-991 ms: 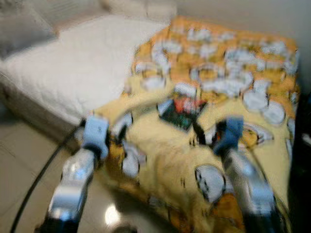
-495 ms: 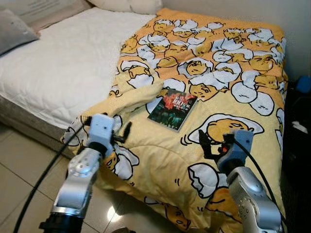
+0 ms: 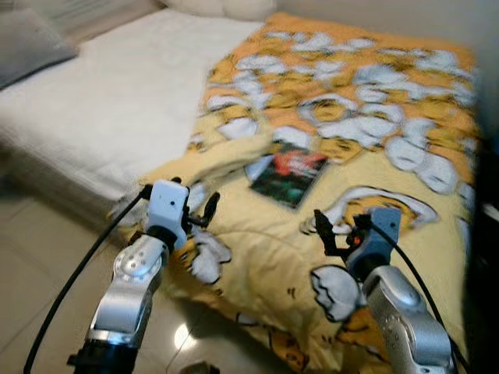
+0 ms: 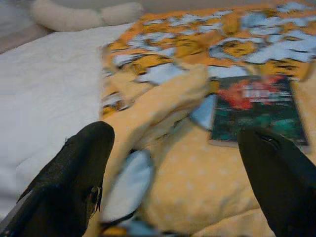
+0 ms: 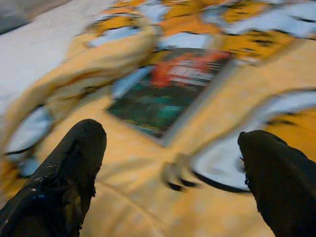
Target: Clean up the room
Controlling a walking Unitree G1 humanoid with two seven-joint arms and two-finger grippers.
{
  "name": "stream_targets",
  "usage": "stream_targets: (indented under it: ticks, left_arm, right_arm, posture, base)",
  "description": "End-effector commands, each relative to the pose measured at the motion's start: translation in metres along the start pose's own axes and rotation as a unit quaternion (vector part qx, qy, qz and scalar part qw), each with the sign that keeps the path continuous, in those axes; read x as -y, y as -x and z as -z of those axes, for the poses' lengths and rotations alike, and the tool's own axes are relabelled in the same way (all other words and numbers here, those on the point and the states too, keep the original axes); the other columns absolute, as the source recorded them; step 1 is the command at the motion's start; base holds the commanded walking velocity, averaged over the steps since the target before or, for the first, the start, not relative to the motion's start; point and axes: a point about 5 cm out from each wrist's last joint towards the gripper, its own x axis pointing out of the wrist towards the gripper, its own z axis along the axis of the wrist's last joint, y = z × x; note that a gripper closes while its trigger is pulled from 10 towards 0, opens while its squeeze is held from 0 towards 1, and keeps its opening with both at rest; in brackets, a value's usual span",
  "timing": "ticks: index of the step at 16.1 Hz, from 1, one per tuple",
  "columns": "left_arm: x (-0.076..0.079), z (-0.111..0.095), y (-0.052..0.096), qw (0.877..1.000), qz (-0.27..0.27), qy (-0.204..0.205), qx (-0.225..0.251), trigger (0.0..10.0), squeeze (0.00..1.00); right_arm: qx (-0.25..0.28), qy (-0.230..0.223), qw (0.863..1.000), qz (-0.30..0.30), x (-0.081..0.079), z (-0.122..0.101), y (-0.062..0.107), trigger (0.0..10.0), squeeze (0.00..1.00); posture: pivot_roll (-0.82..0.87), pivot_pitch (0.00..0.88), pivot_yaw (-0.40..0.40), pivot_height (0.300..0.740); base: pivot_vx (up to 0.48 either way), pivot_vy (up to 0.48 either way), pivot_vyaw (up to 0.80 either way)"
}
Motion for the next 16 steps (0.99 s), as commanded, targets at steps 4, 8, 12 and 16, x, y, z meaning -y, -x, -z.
stream_targets:
  ticks: [4, 8, 12, 16]
  left_arm:
    - [-0.006, -0.002, 0.002, 1.0, -0.01, 0.0, 0.004, 10.0, 0.06]
    - [-0.009, 0.002, 0.002, 1.0, -0.012, -0.014, -0.009, 10.0, 0.05]
    - [-0.009, 0.004, -0.001, 0.999, -0.011, -0.029, -0.016, 10.0, 0.03]
    - [-0.004, 0.005, -0.005, 0.999, -0.006, -0.029, -0.02, 10.0, 0.02]
  right_arm:
    - [0.001, 0.015, 0.999, -0.035, -0.008, -0.007, -0.005, 10.0, 0.0]
    - [-0.007, 0.037, 0.999, 0.015, 0.008, -0.006, -0.008, 10.0, 0.0]
    - [-0.005, 0.034, 0.998, 0.061, 0.021, -0.007, -0.006, 10.0, 0.0]
    - [-0.011, 0.039, 0.995, 0.09, 0.03, -0.008, -0.009, 10.0, 0.0]
  posture:
    - [-0.08, 0.0, 0.029, 0.74]
    - [-0.09, 0.0, 0.026, 0.74]
    - [-0.1, 0.0, 0.024, 0.74]
    - [-0.1, 0.0, 0.013, 0.74]
  base:
    - [0.33, 0.0, 0.8]
    - [0.245, 0.0, 0.4]
    - [0.0, 0.0, 0.0]
    - [0.0, 0.0, 0.0]
